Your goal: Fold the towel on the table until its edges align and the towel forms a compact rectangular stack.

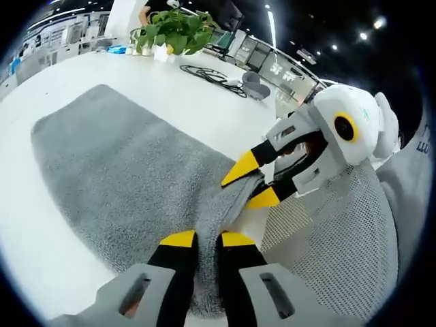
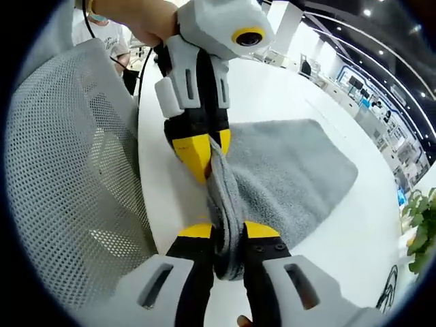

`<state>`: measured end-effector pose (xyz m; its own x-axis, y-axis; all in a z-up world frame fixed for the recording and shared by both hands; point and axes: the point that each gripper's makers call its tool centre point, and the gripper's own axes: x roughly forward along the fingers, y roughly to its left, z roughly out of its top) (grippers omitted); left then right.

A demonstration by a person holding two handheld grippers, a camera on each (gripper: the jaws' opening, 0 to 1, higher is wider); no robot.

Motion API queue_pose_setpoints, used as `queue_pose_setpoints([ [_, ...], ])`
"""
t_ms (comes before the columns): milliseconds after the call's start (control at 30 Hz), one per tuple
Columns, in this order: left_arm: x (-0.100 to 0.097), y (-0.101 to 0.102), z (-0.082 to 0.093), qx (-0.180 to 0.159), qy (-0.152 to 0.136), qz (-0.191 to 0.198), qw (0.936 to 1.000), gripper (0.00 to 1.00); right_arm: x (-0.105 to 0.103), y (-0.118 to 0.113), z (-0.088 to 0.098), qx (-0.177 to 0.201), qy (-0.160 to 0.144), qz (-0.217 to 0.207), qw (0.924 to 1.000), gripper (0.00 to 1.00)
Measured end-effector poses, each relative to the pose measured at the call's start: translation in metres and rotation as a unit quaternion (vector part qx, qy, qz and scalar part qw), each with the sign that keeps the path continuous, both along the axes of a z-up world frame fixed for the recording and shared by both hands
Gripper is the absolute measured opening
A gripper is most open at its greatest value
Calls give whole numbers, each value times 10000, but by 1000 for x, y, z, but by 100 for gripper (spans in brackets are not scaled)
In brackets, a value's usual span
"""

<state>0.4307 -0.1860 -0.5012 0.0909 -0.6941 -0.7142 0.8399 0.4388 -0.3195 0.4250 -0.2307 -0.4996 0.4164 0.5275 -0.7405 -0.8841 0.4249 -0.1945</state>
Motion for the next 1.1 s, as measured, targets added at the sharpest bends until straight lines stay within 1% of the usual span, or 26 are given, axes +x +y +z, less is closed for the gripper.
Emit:
queue_pose_setpoints([
  [67,-2,-1,2,11,-28,-7,10000,13,2,-1,1,109,32,-122,9999,9],
  [100,-2,-1,1,16,-34,-11,10000,14,3,0,5,249,66,-234,9994,8],
  [200,-3,-1,-1,59,-108,-60,9999,15,4,0,7,421,274,-447,9977,7],
  [267,-6,-2,2,98,-171,-118,9997,16,5,0,8,499,381,-574,9964,7],
  [333,-3,1,-2,176,-344,-242,9990,17,5,0,9,536,398,-586,9960,7],
  [400,-6,-1,2,247,-465,-290,9982,19,4,1,9,553,415,-616,9957,7],
  [467,-8,0,4,381,-680,-405,9961,23,6,1,10,621,435,-674,9948,6],
  [533,-8,4,1,598,-960,-607,9917,29,7,1,11,664,444,-714,9943,6],
  [567,-5,9,-3,755,-1150,-663,9883,32,8,1,12,682,442,-735,9940,6],
  [600,-4,11,-4,835,-1262,-711,9859,34,9,2,13,682,430,-737,9940,6],
  [633,-5,10,0,875,-1369,-705,9842,36,9,2,15,661,400,-724,9944,6],
  [700,-8,9,5,919,-1517,-680,9818,37,9,3,19,666,376,-724,9944,6],
  [733,-8,9,5,959,-1588,-670,9803,37,9,4,21,681,371,-734,9943,6],
  [800,-4,14,1,1120,-1786,-664,9753,37,11,4,22,715,365,-767,9938,6],
  [900,-6,14,2,1129,-1768,-585,9760,37,11,4,24,754,348,-794,9934,6],
  [967,-6,14,1,1178,-1795,-572,9750,36,12,5,26,766,333,-792,9934,7],
  [1067,-3,18,0,1328,-2023,-550,9687,35,13,5,28,806,326,-833,9927,7],
  [1100,-4,19,4,1400,-2148,-568,9649,34,14,5,28,837,330,-857,9922,7],
])
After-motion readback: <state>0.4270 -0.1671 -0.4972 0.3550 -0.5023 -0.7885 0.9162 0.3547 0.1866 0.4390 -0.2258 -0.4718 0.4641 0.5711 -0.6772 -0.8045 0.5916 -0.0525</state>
